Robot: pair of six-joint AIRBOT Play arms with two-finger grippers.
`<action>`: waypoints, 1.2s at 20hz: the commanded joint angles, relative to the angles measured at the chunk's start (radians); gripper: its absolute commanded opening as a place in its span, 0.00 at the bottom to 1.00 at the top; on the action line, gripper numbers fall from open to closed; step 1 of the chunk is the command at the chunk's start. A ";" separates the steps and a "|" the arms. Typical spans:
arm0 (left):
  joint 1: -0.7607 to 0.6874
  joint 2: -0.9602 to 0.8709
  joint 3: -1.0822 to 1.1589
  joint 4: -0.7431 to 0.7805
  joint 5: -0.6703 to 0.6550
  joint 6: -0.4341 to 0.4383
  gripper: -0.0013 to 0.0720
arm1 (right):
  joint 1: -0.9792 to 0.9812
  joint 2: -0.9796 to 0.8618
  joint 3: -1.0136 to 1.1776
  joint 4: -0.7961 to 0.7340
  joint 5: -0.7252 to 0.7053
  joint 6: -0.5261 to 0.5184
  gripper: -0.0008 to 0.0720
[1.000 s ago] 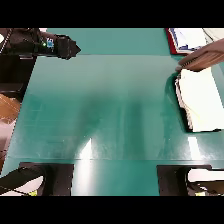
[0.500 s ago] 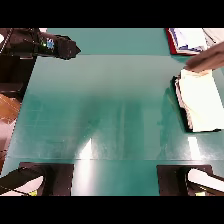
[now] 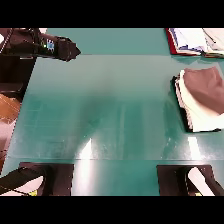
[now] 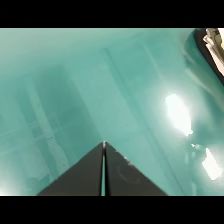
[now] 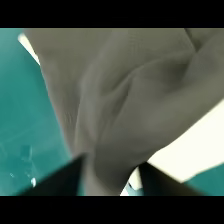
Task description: Fold the shirts.
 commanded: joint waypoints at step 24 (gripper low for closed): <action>0.000 0.000 0.000 0.002 0.049 0.001 0.05 | 0.654 -0.216 0.267 0.110 -0.119 -0.037 0.03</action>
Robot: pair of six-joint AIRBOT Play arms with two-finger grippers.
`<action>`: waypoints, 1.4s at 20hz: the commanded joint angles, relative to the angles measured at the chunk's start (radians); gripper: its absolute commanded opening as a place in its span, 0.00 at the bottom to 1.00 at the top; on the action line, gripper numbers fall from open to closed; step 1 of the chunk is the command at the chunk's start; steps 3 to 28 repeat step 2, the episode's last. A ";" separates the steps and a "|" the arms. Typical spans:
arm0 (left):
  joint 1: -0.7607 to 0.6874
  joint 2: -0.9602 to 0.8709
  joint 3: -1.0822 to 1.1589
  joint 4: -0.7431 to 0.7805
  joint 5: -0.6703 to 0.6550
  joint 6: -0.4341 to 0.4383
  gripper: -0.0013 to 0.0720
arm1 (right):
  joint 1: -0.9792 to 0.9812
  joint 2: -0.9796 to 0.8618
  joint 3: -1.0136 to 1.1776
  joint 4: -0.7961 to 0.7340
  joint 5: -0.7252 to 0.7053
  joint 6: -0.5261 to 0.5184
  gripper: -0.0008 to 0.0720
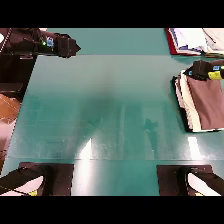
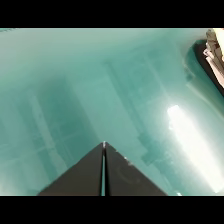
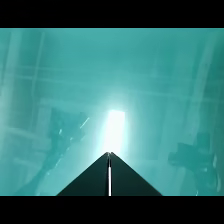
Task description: Fold the shirts.
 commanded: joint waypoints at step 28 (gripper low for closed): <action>0.000 0.000 0.000 0.000 0.001 0.000 0.05 | 0.020 -0.024 -0.006 -0.001 0.005 0.001 0.03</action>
